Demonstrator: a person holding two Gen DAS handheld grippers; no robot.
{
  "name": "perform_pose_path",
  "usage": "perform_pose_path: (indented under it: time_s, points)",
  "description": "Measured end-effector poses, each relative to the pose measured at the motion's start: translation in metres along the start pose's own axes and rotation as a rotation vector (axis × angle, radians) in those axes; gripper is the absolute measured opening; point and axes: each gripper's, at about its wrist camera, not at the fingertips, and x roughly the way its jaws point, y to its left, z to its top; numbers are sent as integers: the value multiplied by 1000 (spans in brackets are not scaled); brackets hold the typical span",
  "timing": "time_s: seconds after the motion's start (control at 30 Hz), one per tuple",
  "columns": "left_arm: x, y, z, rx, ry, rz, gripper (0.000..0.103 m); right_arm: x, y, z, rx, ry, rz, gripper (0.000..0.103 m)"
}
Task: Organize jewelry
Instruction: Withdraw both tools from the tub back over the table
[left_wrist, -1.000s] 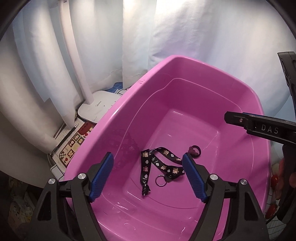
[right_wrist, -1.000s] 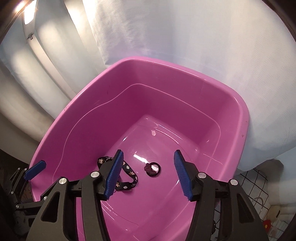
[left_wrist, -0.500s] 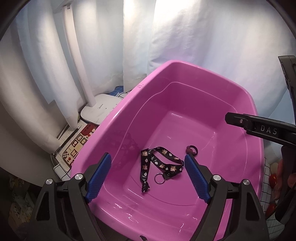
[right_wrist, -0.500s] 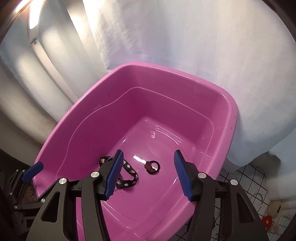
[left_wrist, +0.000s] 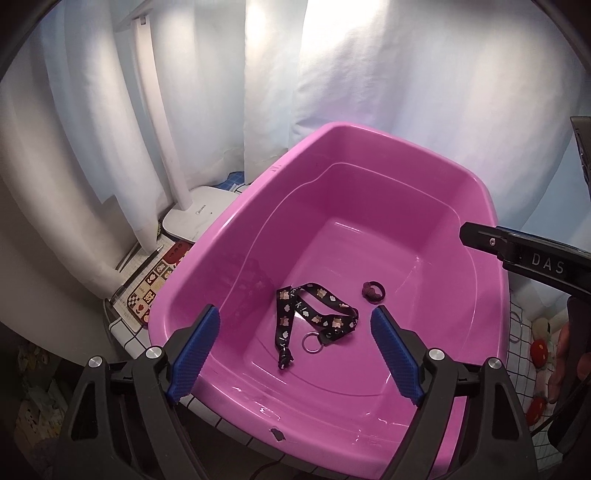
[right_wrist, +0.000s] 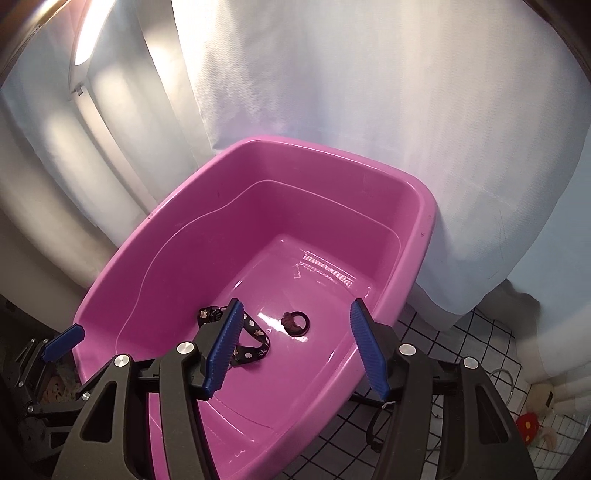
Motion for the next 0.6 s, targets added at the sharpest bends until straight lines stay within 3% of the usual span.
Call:
perform_pose_path:
  time_s: [0.6]
  points:
    - [-46, -28, -19, 27, -29, -43, 85, -59, -7, -47, -15, -79, -45, 60]
